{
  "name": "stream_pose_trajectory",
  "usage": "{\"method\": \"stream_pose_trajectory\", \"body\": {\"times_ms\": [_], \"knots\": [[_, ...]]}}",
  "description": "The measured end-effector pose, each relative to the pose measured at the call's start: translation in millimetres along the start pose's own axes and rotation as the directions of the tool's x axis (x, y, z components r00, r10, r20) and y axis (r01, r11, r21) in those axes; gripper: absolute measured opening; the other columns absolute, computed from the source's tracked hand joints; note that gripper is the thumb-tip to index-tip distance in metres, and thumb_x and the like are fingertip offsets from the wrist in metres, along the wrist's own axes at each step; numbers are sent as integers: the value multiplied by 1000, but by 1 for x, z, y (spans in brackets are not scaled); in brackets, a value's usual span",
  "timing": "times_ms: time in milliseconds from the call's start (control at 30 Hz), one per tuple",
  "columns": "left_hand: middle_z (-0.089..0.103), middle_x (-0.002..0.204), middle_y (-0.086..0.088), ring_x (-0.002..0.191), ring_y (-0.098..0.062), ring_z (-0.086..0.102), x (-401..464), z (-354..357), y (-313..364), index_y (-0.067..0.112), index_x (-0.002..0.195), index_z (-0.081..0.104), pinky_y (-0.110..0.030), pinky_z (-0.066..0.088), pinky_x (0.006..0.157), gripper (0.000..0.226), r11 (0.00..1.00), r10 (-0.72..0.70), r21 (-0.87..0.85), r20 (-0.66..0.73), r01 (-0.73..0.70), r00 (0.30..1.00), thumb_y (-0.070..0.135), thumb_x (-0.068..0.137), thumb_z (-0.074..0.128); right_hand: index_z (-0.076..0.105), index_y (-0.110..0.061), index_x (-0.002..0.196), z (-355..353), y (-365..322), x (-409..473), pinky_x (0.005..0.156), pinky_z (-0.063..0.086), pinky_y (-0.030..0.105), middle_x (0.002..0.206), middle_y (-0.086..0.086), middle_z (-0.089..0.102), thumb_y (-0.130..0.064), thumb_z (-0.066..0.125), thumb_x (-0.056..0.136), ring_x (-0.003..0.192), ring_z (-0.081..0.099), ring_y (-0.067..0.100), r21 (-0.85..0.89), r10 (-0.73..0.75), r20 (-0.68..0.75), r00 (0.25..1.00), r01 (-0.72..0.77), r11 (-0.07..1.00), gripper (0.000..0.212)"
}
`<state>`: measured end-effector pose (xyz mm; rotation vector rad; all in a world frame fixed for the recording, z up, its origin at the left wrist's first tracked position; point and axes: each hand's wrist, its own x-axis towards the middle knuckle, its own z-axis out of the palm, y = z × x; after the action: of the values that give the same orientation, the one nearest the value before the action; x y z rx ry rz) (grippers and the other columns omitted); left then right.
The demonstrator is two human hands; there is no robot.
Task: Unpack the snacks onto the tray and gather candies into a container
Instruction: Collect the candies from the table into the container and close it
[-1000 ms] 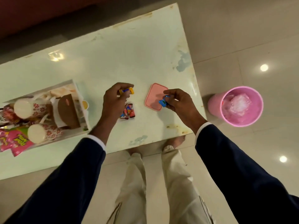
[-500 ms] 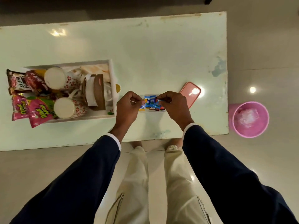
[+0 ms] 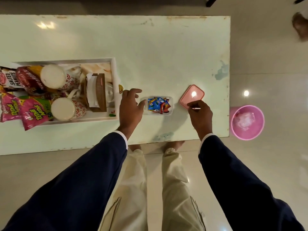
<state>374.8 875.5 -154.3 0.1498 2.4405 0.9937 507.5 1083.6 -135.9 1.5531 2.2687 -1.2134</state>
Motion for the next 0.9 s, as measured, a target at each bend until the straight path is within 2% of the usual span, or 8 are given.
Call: {"method": "stream_pose_trajectory", "body": {"times_ms": [167,267,367,433,633,733,833,900], "knots": [[55,116,-4,89,-6,56,-5,-8,-17,16,123,61,-8,45,74,28,999,34,14,81,-35,996,15,96,67,49,-5,129,14,9,13,88,46,29,128,14,49,-16,78,81,106,54,27,-47,55,-109,993,-60,997,56],[53,116,-1,86,-3,57,-6,-4,-21,18,126,59,0,43,70,31,999,35,2,175,-36,984,10,96,65,38,-4,136,26,7,31,100,45,41,132,14,44,-39,85,71,119,46,32,-118,116,-156,981,-135,984,87],[53,120,0,91,-7,59,-5,1,-19,18,126,59,2,41,72,32,999,32,-23,191,-28,981,7,96,62,27,-7,147,38,2,44,100,42,44,140,13,37,-69,76,69,127,41,35,-302,196,-127,972,-226,926,111],[53,121,0,99,-12,59,-5,4,-17,17,126,59,2,42,72,33,999,27,-44,185,-19,982,4,96,60,21,-9,151,44,0,48,98,45,49,141,14,35,-73,73,69,126,40,37,-378,187,-120,975,-219,900,116],[54,125,-5,100,-17,63,-10,1,-10,15,127,59,0,44,75,32,994,26,-109,149,-10,989,4,97,60,31,-12,144,34,-5,53,94,49,45,133,14,39,-42,75,74,120,43,37,-342,72,-50,996,-85,936,87],[52,130,0,106,-16,62,-12,-8,0,20,131,57,-2,45,77,41,985,40,-171,124,-18,991,2,95,61,46,-13,136,12,-12,45,98,37,37,133,11,49,-33,68,82,122,44,33,-115,-87,-21,996,84,990,62],[43,145,8,113,-5,59,-11,-19,13,40,143,45,-13,53,74,73,957,159,-276,248,-88,956,-4,89,66,55,-27,127,-5,-25,20,91,47,30,127,3,55,-32,61,84,113,52,25,113,-324,132,937,311,944,45],[41,148,14,115,3,58,-7,-26,21,52,143,38,-16,55,72,79,944,223,-309,339,-115,914,3,90,70,62,-30,118,-6,-37,-2,81,51,22,118,-2,63,-32,54,92,103,60,15,301,-364,297,883,275,913,27]]}}
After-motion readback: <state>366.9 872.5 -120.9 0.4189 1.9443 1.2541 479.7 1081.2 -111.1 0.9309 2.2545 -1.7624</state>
